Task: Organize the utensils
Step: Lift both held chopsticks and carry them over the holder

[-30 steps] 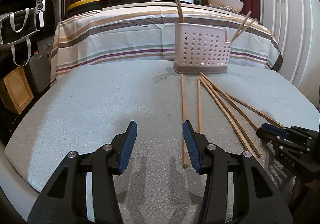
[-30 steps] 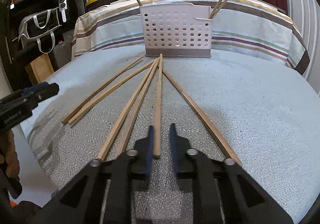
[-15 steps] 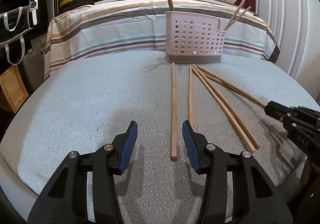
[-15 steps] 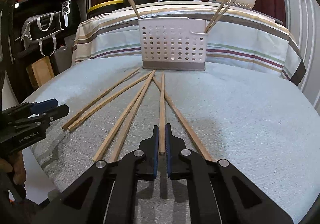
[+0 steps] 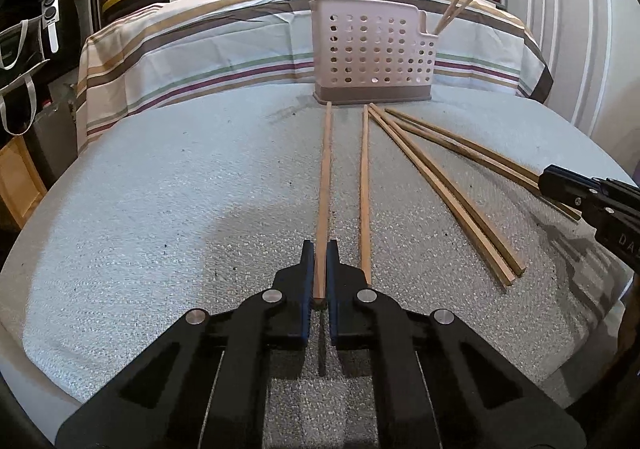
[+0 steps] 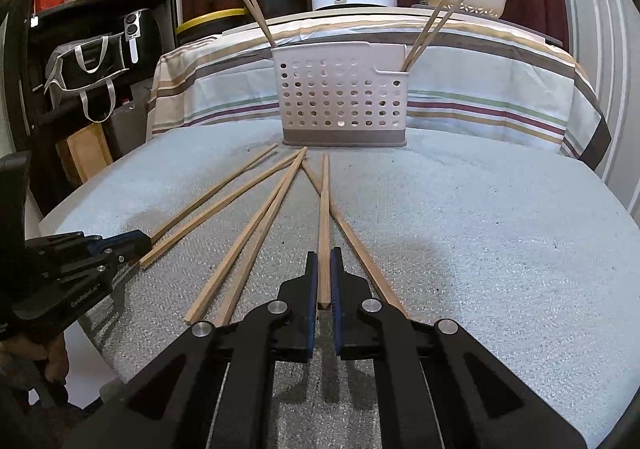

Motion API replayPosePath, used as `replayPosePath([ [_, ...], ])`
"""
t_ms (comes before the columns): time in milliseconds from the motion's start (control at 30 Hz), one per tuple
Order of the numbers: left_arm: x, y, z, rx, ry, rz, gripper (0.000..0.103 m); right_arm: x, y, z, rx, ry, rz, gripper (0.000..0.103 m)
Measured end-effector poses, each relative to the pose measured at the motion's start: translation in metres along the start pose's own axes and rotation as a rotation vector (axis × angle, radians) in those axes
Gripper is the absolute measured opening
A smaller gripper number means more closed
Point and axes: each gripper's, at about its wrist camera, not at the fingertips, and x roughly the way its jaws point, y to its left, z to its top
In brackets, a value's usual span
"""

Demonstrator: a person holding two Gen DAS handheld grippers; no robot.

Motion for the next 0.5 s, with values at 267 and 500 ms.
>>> replayPosePath([
  [267, -0.013, 0.004, 0.005, -0.008, -0.039, 0.012, 0.006, -0.012, -0.001, 0.007, 0.005, -0.035, 0.004, 0.007],
  [500, -0.037, 0.009, 0.022, -0.015, -0.105, 0.014, 0.006, -0.03, 0.0, 0.025, -0.008, -0.099, 0.0, 0.007],
])
